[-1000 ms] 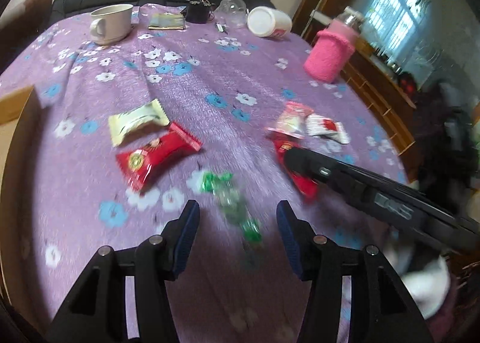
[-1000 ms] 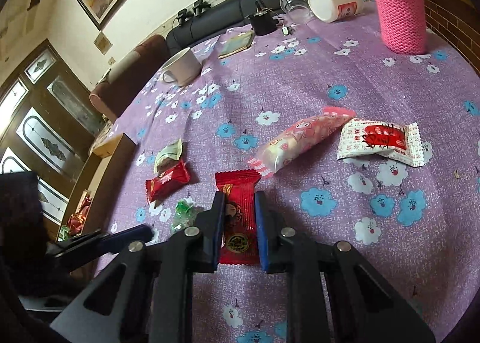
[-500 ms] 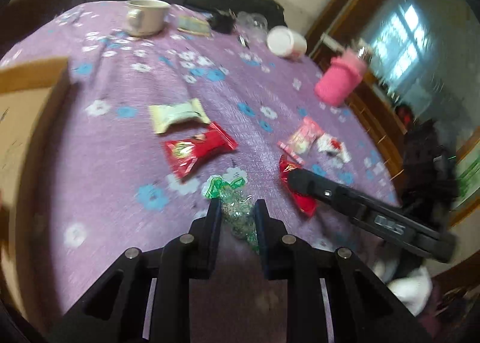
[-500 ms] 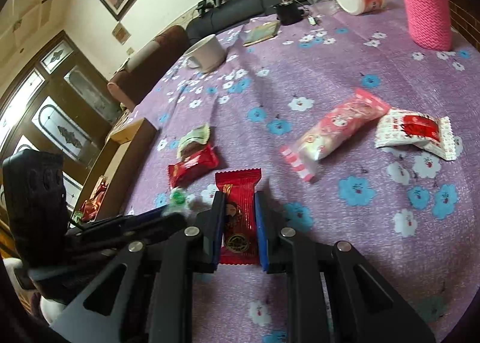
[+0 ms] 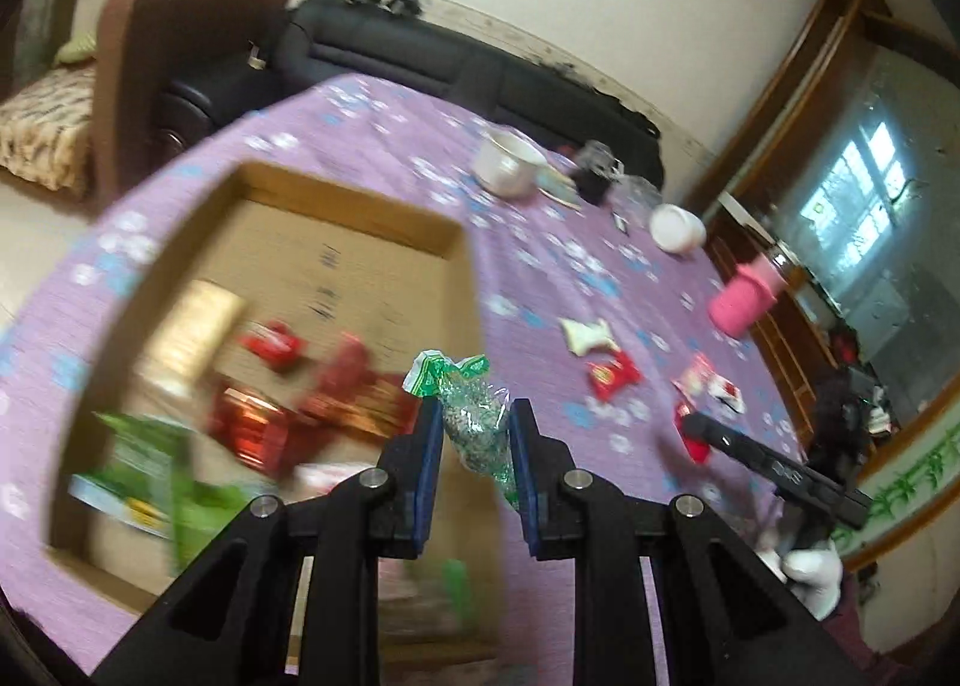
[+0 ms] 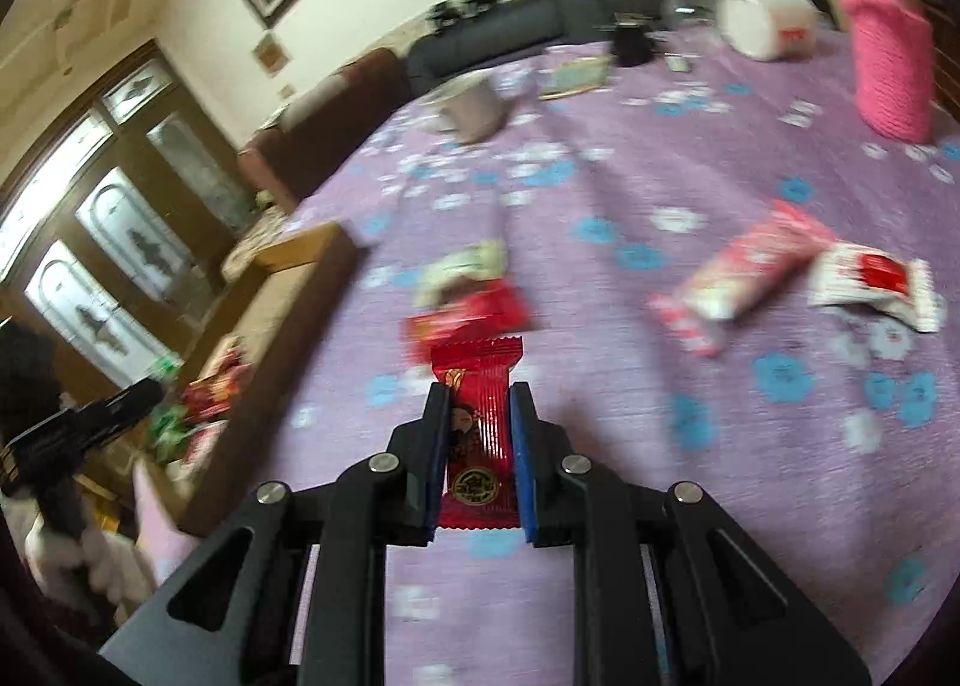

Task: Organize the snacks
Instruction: 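Carry the red packet and green candy into the tray and open both grippers, then grasp the pink cartoon bar with the right gripper while the left gripper grasps a red chocolate packet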

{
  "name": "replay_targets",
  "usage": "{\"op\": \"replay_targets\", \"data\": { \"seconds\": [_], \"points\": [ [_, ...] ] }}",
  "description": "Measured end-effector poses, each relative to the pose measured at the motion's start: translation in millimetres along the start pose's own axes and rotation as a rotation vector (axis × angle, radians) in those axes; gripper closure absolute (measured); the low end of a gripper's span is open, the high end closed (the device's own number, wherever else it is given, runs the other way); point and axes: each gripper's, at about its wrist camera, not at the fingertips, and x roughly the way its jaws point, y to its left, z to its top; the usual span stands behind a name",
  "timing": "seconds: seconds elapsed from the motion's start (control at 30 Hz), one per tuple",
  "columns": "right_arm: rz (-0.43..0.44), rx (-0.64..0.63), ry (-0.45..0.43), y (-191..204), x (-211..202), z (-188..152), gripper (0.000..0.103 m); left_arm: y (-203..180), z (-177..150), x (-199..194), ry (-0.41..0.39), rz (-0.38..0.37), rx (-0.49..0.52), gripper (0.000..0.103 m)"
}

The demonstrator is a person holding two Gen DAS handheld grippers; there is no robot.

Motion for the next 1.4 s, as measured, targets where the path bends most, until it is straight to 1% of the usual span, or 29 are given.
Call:
{"op": "replay_targets", "data": {
  "seconds": [0.07,0.13,0.23,0.3,0.33,0.5,0.67,0.73,0.83,0.87,0.93,0.97,1.0,1.03,1.07,1.13,1.17,1.2,1.23,1.3,1.33,1.4],
  "points": [
    [0.035,-0.044,0.022,27,9,3,0.082,12,11,-7,-0.015,0.025,0.004,0.082],
    [0.074,-0.082,0.053,55,22,9,0.082,21,20,-5,-0.016,0.034,-0.002,0.082],
    [0.113,-0.119,0.088,89,41,17,0.081,39,32,5,0.0,0.042,-0.03,0.082],
    [0.13,-0.147,0.114,114,58,23,0.081,52,40,14,0.006,0.073,-0.035,0.082],
    [0.129,-0.163,0.125,124,66,25,0.081,58,43,19,0.013,0.085,-0.041,0.082],
    [0.109,-0.226,0.177,164,106,33,0.081,86,52,42,0.061,0.083,-0.105,0.082],
    [0.066,-0.278,0.205,185,136,37,0.081,101,53,47,0.067,0.036,-0.157,0.081],
    [0.048,-0.291,0.214,190,146,38,0.081,104,53,48,0.071,0.022,-0.169,0.073],
    [0.011,-0.301,0.221,193,159,37,0.08,106,52,46,0.07,0.002,-0.185,0.062],
    [0.002,-0.298,0.22,193,161,37,0.08,105,51,44,0.066,-0.008,-0.185,0.06],
    [0.01,-0.275,0.216,191,161,40,0.078,102,51,38,0.061,-0.011,-0.176,0.055],
    [0.016,-0.264,0.213,189,159,42,0.077,99,51,34,0.054,-0.009,-0.17,0.052],
    [0.022,-0.259,0.205,188,155,43,0.075,94,51,28,0.044,-0.01,-0.165,0.045],
    [0.026,-0.255,0.188,186,146,45,0.073,93,51,25,0.036,-0.011,-0.164,0.04],
    [0.027,-0.254,0.175,184,141,47,0.072,88,51,18,0.022,-0.011,-0.163,0.039],
    [0.032,-0.237,0.135,175,119,50,0.067,80,51,5,-0.011,-0.017,-0.171,0.031],
    [0.034,-0.226,0.12,169,110,51,0.066,75,50,-3,-0.034,-0.042,-0.179,0.03],
    [0.035,-0.207,0.104,160,98,52,0.061,71,48,-9,-0.052,-0.078,-0.189,0.03],
    [0.036,-0.179,0.084,148,83,53,0.059,66,45,-15,-0.068,-0.128,-0.206,0.029],
    [0.031,-0.145,0.06,128,63,52,0.058,50,35,-25,-0.08,-0.26,-0.232,0.029],
    [0.017,-0.122,0.041,111,47,50,0.057,41,30,-28,-0.086,-0.308,-0.234,0.029],
    [-0.011,-0.084,0.013,86,26,47,0.057,24,21,-30,-0.091,-0.361,-0.231,0.029]
  ]
}}
